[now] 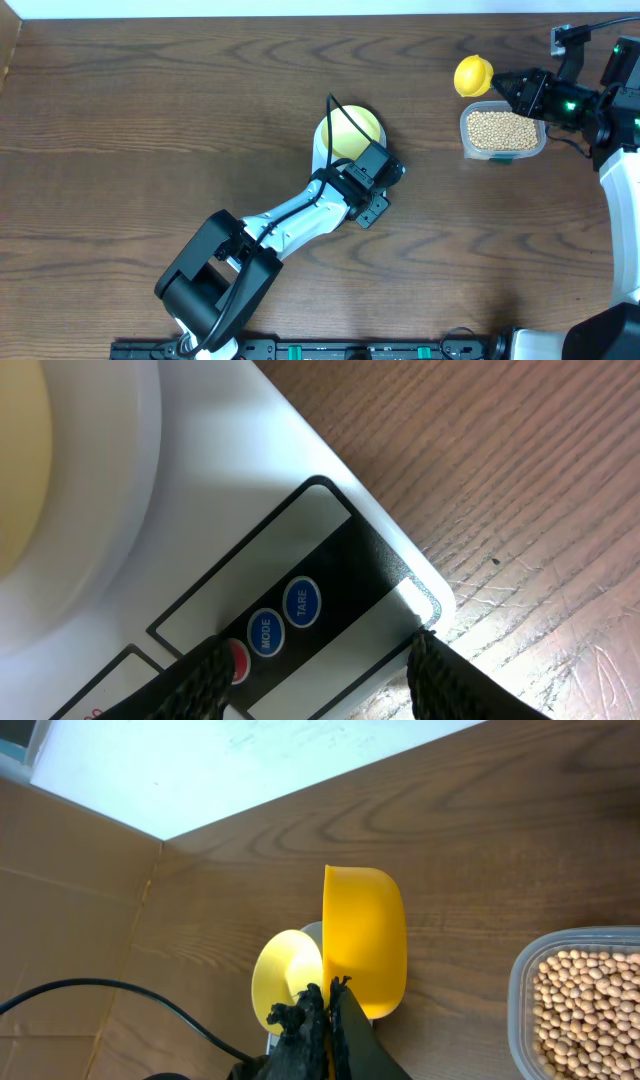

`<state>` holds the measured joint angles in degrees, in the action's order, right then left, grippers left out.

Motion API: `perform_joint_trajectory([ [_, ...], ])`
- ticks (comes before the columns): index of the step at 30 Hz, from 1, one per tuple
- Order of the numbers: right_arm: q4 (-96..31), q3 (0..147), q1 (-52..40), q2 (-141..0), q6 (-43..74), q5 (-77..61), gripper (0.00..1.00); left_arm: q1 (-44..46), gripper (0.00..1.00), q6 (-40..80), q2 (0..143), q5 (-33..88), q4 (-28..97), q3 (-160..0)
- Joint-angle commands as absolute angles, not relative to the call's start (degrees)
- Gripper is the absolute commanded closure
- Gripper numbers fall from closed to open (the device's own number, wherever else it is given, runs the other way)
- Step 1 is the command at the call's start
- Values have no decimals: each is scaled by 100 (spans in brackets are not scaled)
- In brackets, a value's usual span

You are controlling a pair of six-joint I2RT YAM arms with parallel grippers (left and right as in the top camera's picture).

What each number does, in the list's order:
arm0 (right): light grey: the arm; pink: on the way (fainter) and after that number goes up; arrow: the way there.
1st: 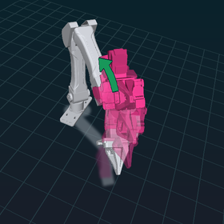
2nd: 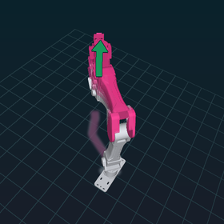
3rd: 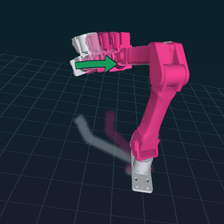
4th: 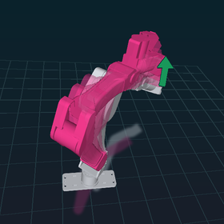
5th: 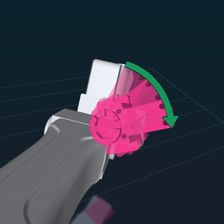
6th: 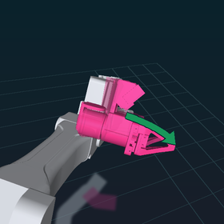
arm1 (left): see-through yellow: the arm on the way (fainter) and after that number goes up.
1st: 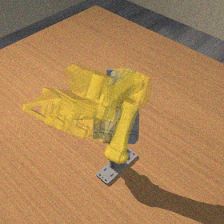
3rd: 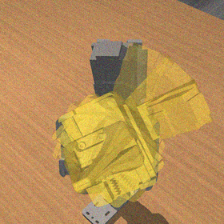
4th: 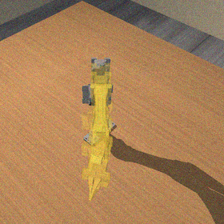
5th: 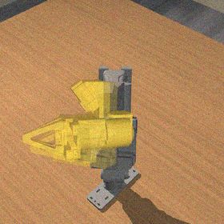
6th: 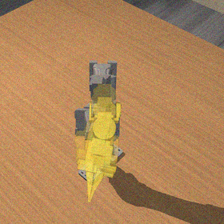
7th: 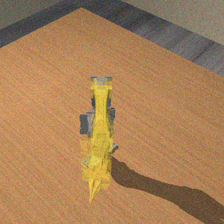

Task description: Scoop item into bowl and weigh 50g on scale

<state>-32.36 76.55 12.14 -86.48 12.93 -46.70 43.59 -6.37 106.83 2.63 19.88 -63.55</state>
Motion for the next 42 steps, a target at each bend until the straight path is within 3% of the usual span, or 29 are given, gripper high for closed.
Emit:
perform_joint_trajectory([
  [1, -3256, 7747, 1234, -8582, 1190, -4751, 99, 4335, 42, -711, 11054, 471, 2049, -6230],
  [21, -3282, 7747, 1232, -8582, 1194, -4755, 99, 4346, 36, -228, 8849, 556, 2381, -6302],
  [23, -3304, 7747, 1201, -8582, 1192, -4753, 99, 4344, 29, -226, 8440, 554, 2707, -6302],
  [27, -3304, 7747, 1194, -8582, 1192, -4753, 99, 4340, 24, -228, 8025, 530, 3065, -6302],
  [41, -3559, 7747, 1201, -8584, 1059, -4751, 99, 4340, 21, -298, 7822, 152, 3039, -6302],
  [42, -3557, 7747, 1201, -8584, 1059, -4746, 99, 4340, 11, -296, 7822, -91, 3041, -6302],
])
